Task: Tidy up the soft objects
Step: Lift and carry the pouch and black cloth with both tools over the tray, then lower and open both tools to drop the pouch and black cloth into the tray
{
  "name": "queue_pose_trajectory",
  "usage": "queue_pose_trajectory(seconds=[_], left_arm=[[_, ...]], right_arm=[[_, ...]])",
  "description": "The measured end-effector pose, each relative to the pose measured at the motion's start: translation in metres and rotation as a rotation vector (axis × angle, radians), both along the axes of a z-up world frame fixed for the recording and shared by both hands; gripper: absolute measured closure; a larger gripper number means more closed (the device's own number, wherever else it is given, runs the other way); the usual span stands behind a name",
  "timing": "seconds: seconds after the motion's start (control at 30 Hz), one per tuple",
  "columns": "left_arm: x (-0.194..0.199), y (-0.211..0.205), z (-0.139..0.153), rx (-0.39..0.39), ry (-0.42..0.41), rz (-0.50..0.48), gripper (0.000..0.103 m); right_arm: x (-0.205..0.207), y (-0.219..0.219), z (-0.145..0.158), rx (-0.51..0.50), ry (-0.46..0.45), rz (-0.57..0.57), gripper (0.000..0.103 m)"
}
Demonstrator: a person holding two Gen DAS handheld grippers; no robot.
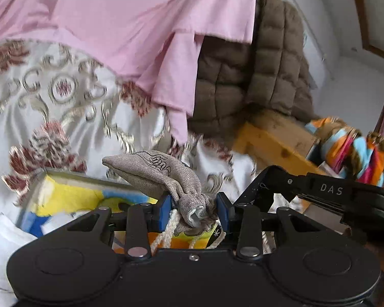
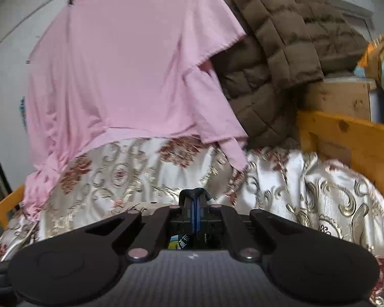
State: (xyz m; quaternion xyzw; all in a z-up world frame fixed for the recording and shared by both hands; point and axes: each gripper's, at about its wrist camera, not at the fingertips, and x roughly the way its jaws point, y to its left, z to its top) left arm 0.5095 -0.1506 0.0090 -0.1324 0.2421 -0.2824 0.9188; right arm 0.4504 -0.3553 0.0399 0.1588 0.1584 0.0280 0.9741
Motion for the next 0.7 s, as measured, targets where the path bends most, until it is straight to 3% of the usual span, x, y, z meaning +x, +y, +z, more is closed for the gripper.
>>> queue_pose_trajectory(seconds=[0.3,0.7], left_arm=[[-0.005,-0.027,-0.040,0.081,0.061,-0.089,0.063],[-0.021,-0.037,-0.060,0.132,0.119,-0.087,0.060]], right_arm=[[0.010,-0.013,-0.052,-0.026,0.135,0.034,0.101],[-0.016,-0.015,-0.076,-0.094,0.241,0.074,0.099]])
